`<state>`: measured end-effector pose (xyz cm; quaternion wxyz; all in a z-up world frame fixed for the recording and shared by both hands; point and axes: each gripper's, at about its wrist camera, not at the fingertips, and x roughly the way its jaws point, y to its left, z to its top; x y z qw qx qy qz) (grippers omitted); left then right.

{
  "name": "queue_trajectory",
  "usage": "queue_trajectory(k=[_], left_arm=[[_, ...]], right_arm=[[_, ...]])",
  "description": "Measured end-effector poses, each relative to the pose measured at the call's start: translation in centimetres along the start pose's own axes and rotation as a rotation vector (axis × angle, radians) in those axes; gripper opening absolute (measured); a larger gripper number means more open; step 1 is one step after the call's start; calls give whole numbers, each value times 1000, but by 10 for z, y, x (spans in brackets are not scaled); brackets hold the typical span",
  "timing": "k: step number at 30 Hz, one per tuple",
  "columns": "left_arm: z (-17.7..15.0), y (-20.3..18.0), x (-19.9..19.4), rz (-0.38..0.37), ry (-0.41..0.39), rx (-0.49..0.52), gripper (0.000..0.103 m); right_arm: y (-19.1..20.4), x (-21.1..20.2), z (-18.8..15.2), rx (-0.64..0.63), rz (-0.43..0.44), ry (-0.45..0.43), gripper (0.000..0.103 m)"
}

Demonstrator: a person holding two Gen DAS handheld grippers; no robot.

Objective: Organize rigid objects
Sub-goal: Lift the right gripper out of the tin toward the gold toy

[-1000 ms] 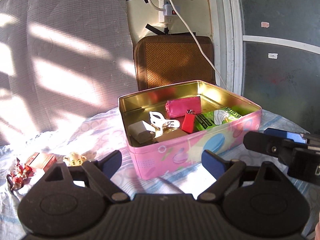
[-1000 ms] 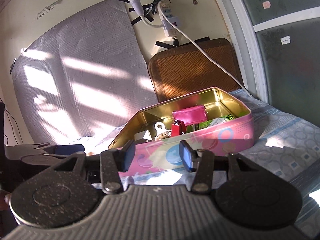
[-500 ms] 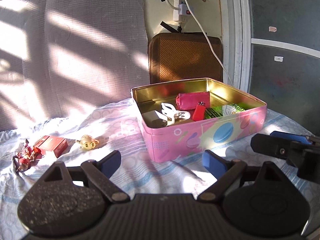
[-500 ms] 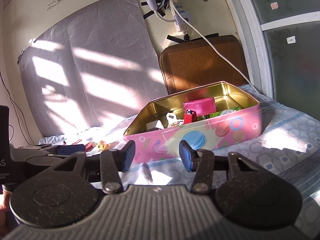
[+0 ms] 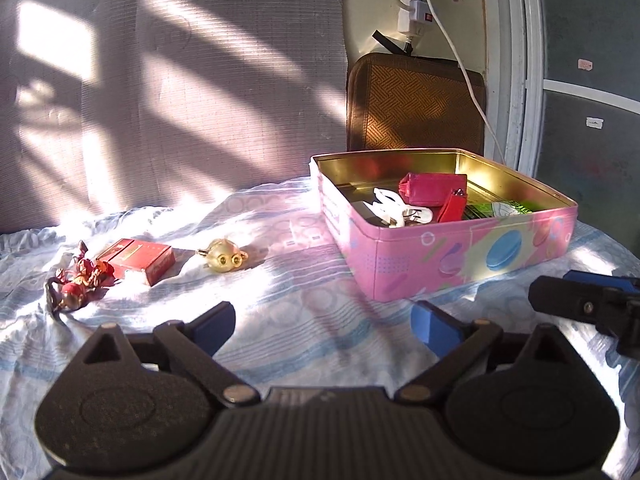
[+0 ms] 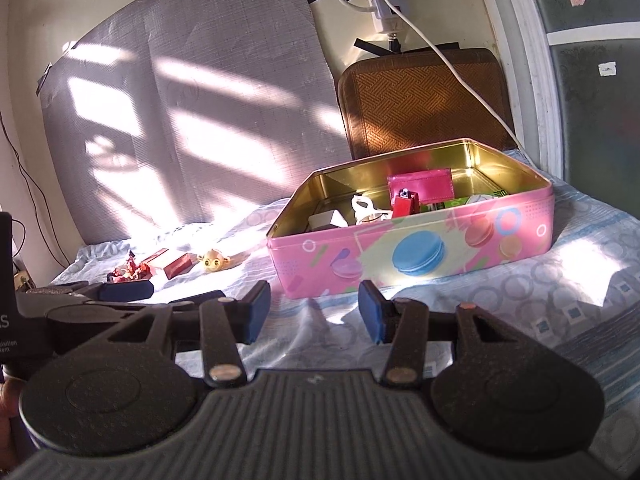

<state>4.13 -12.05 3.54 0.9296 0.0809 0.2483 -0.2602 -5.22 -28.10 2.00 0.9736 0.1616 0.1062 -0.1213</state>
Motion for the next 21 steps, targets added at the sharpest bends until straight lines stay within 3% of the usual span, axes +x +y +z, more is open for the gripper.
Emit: queue_trajectory(k=[11,21], left_arm=[[-9,42,18,56,19,-38,98],[-6,45,26,21,2,-32,98]], right_arm=[[25,27,-4,-43,-2,59,51],[24,30,3,-28,-55,42,51]])
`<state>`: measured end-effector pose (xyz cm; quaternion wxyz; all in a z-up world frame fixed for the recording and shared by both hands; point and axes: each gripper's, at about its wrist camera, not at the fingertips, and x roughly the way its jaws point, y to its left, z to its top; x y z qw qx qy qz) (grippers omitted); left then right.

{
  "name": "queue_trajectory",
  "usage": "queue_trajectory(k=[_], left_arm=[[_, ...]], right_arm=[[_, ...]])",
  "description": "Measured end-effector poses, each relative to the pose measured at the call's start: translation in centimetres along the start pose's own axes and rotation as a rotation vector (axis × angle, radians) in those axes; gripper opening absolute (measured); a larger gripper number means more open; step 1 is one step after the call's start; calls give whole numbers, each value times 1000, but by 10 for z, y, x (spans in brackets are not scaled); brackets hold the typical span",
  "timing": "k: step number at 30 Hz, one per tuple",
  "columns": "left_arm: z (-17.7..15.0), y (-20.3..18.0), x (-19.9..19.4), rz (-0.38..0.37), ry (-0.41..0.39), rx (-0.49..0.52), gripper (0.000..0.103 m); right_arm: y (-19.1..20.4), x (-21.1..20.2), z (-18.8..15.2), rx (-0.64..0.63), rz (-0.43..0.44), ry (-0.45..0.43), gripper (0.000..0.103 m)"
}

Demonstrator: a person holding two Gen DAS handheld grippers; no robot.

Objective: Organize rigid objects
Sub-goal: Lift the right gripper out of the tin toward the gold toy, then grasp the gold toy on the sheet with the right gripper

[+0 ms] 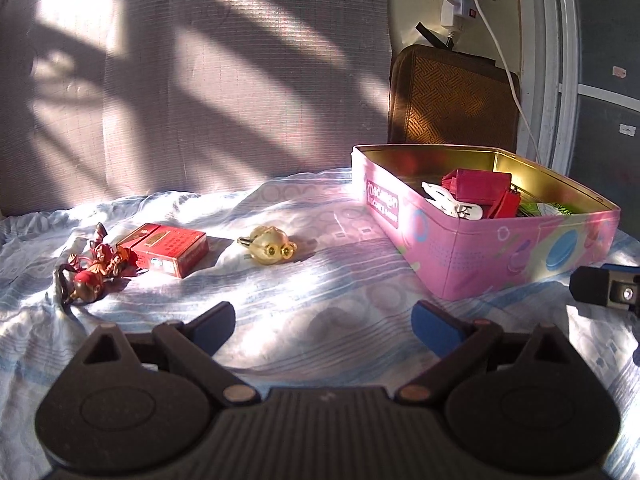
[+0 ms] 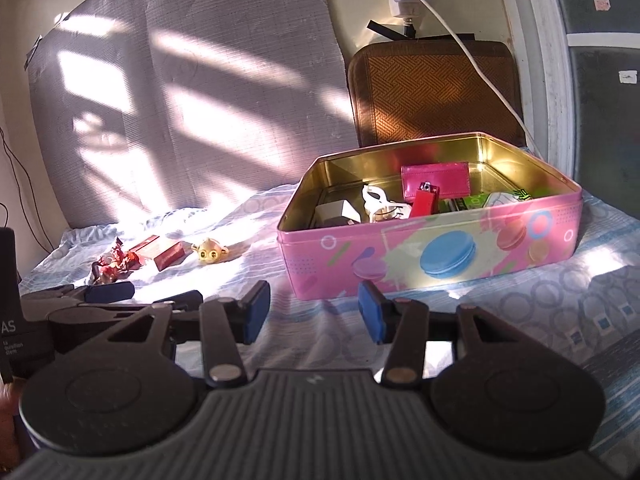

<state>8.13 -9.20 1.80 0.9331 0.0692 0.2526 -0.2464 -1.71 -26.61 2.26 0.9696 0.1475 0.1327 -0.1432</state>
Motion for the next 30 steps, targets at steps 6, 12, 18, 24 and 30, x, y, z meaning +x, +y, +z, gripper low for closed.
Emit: queue_trajectory(k=[6,12,18,24,30], left_arm=[[0,12,-1,2,-6,-13,98],[5,67,-6,108,-39,-60,98],[-2,141,-2,279,-67,-219,98],[-3,160,7,213,-30,-315,98],[-6,165,10,95,-14,-373,97]], right_arm=[[11,11,-2,-24,21,36,51],[50,34,0,-142,103,71,51],[100,83,4,-278,204,125,51],[136,162,20,-440,160,127,51],[126,238,34,-364,142,268,44]])
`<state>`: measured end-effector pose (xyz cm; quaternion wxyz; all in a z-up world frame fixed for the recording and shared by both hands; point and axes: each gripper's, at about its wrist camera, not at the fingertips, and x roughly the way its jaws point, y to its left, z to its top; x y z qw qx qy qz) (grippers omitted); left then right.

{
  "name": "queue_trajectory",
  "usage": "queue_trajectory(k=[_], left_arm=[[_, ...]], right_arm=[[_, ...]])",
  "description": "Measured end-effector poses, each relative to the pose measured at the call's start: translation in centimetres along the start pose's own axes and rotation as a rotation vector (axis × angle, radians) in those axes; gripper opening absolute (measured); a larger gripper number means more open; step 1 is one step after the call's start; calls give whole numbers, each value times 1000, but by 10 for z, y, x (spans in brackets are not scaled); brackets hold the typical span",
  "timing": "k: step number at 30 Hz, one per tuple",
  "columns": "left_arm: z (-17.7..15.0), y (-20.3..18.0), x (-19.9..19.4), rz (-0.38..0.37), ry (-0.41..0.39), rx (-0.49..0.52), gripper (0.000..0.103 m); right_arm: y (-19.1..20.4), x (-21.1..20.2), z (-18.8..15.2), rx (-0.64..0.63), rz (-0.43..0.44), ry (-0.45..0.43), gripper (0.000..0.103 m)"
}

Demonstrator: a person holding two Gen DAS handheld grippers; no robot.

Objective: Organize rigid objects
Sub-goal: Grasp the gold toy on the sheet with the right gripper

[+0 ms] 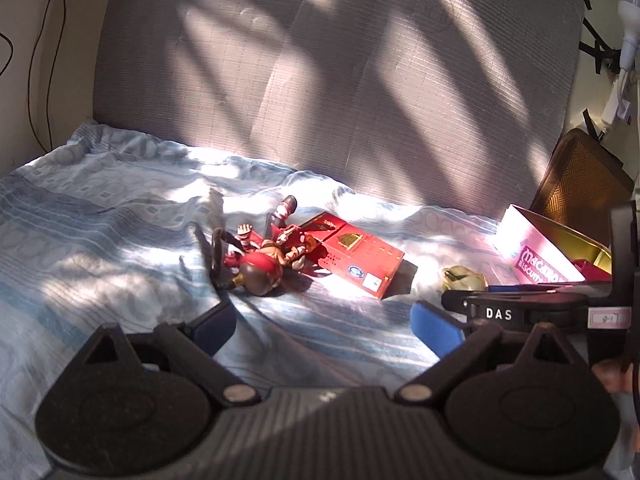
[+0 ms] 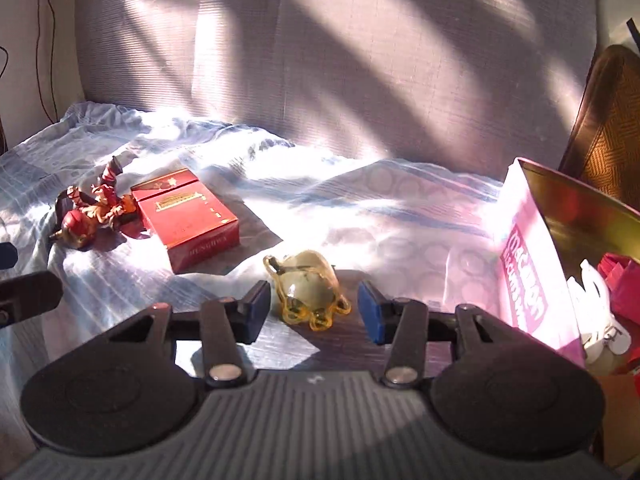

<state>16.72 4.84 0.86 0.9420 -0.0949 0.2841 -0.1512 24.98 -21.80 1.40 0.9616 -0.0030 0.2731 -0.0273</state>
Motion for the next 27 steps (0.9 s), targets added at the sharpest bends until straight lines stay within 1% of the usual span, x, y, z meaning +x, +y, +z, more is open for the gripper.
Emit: queue_trajectory(k=[2,3,4,5,6,8,9,11,12,13,14,17,19,20,21,22,24,26,27], left_arm=[[1,5,1,-93,17,-42,97],[1,7,1,-148,34,-66,97],[0,8,3,-186,49,-81,96],[-1,7,3,-217,57,-87,95],[-2,5,3,-240,57,-79,94],[-5,-6,-1,-297,52,-29,94],[-9,-15,-3,-335,53,14,94],[-16,-37,-6,-390,60,105,93],[-19,-45,-6,-403,61,133,93],[-20,-55,-6,-409,63,158,93],[-20,-63,-4,-402,73,158,93],[-15,-71,10,-367,134,86,92],[-13,-74,16,-359,158,57,89],[-12,-76,19,-351,168,51,89],[-11,-77,21,-348,175,49,88],[-10,-78,23,-348,182,48,85],[-7,-81,27,-346,198,50,81],[-4,-85,33,-337,207,62,78],[-3,-87,38,-333,216,68,73]], right_arm=[[0,-7,-3,1,17,3,41],[2,-18,-10,-11,31,-4,39],[6,-32,-19,-31,49,-10,38],[8,-46,-30,-48,64,-12,32],[11,-60,-41,-67,75,-9,19],[8,-89,-65,-75,92,-16,6],[4,-108,-82,-72,93,-21,5],[-6,-138,-108,-65,67,-39,5],[-12,-152,-117,-52,56,-56,6],[-16,-161,-124,-38,54,-55,8],[-21,-169,-129,-20,54,-60,9],[-24,-174,-126,-20,45,-92,11],[-21,-167,-113,-17,75,-123,14],[-18,-162,-108,-21,94,-136,24],[-15,-156,-103,-25,107,-142,43],[-12,-149,-98,-28,117,-145,49],[-8,-130,-87,-30,134,-124,51],[-6,-112,-78,-25,143,-101,51],[-5,-101,-73,-20,147,-85,51]])
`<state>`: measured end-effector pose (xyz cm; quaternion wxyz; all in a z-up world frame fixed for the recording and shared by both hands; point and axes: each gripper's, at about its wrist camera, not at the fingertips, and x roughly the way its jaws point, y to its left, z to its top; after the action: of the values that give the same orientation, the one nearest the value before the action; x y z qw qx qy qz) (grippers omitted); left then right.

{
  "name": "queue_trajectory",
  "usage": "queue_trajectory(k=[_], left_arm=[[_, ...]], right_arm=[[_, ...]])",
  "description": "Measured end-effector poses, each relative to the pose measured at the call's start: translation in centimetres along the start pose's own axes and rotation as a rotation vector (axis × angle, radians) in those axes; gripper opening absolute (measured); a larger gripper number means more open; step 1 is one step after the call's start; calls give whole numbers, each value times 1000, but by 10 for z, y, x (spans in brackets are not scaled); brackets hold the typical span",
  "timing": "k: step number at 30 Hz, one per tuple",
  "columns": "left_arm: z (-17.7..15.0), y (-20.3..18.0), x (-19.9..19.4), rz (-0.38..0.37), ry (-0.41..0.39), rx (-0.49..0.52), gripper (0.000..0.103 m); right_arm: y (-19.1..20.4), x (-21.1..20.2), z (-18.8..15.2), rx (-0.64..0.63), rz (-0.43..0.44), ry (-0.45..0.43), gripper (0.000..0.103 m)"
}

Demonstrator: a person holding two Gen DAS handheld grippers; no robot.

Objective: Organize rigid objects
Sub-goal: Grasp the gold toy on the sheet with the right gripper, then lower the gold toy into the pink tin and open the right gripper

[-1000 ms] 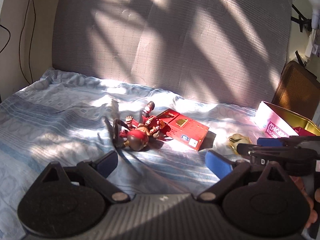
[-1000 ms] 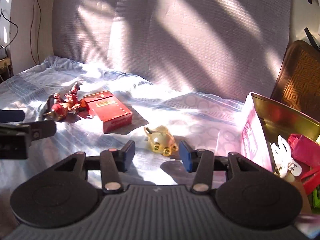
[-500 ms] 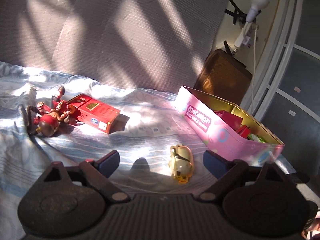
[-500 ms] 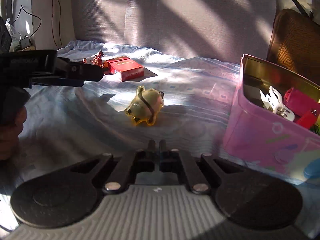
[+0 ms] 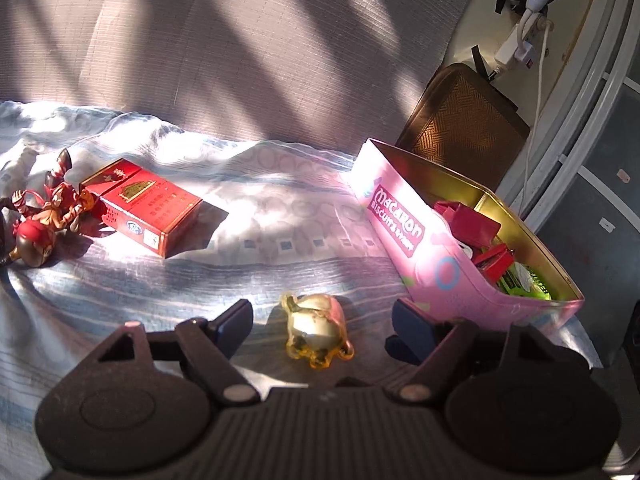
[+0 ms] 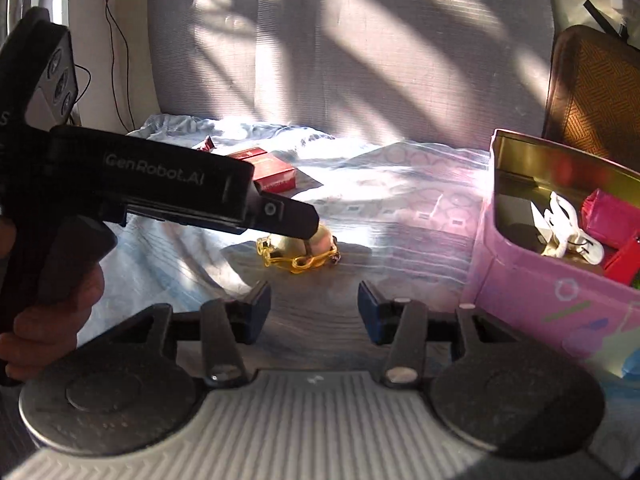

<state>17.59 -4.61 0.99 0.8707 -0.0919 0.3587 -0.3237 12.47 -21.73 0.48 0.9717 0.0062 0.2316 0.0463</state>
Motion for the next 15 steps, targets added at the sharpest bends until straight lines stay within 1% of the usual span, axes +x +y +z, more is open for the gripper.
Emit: queue_trajectory(k=[1,4,5,6,7,8,10,12,14,15], left_arm=[[1,1,4,1,12,0,71],[-1,9,20,-30,53,-30,49],[-4,11,20,-44,36,-31,45],[-5,12,20,-52,35,-37,41],[-6,13,18,-45,22,-48,41],[-5,16,14,-55,11,-66,41],[-3,17,6,-82,-10,-92,43],[-1,10,-5,-90,-43,-76,43],[4,-8,-16,-104,-76,-43,42],[8,-19,-20,-114,-92,-21,42]], right_arm=[[-1,8,3,6,4,13,51],[-5,28,14,28,31,44,51],[-5,33,17,24,37,45,52],[-4,36,19,19,38,46,49],[-3,39,20,16,39,46,49],[-2,38,20,15,55,42,46],[-2,33,18,24,56,16,43],[-1,20,15,24,45,-37,35],[-1,5,15,28,33,-88,30],[-2,-5,15,30,20,-123,30]])
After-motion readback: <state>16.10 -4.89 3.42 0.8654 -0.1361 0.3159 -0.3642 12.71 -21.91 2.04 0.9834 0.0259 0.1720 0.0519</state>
